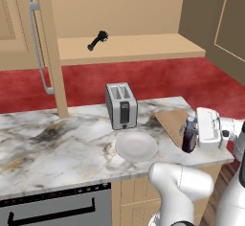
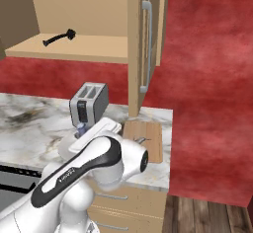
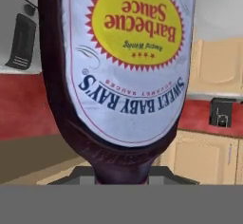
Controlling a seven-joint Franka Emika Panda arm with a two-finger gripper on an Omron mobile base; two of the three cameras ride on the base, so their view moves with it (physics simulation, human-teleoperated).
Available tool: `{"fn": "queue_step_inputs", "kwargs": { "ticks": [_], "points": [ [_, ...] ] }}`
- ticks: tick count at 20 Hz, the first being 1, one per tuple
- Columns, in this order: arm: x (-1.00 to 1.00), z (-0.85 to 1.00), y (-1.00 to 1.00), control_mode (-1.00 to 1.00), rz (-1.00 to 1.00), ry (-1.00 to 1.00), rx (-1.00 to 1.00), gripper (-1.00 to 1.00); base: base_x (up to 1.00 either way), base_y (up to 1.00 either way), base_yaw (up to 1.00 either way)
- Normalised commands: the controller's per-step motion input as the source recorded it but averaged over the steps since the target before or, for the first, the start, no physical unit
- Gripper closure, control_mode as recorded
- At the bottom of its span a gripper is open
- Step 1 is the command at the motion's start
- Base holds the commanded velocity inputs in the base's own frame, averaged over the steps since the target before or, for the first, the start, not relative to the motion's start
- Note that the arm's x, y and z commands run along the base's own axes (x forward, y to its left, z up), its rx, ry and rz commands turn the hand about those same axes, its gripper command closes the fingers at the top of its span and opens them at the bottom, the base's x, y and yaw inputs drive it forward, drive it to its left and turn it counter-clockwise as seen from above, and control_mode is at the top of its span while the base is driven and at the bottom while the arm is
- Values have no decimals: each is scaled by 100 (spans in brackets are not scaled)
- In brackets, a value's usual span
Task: Pick the fish from the plate and place it on the cutting board. Then pick the condiment bottle from the cabinet and place it next to the cutting board.
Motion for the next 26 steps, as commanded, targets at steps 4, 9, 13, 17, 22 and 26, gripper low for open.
{"fn": "queue_step_inputs", "kwargs": {
  "ticks": [4, 9, 13, 17, 22, 26],
  "points": [
    [-31, -27, 0, -100, 6, 19, -4, 100, 0, 0, 0],
    [-19, -38, 0, -100, 7, 16, 0, 100, 0, 0, 0],
    [-3, -30, 0, -100, 9, 7, 0, 100, 0, 0, 0],
    [0, -1, -3, -100, 5, 0, 2, 100, 0, 0, 0],
    [0, 4, -21, -100, 1, 0, 5, 100, 0, 0, 0],
    [0, 3, -30, -100, 0, 0, 5, 100, 0, 0, 0]
  ]
}}
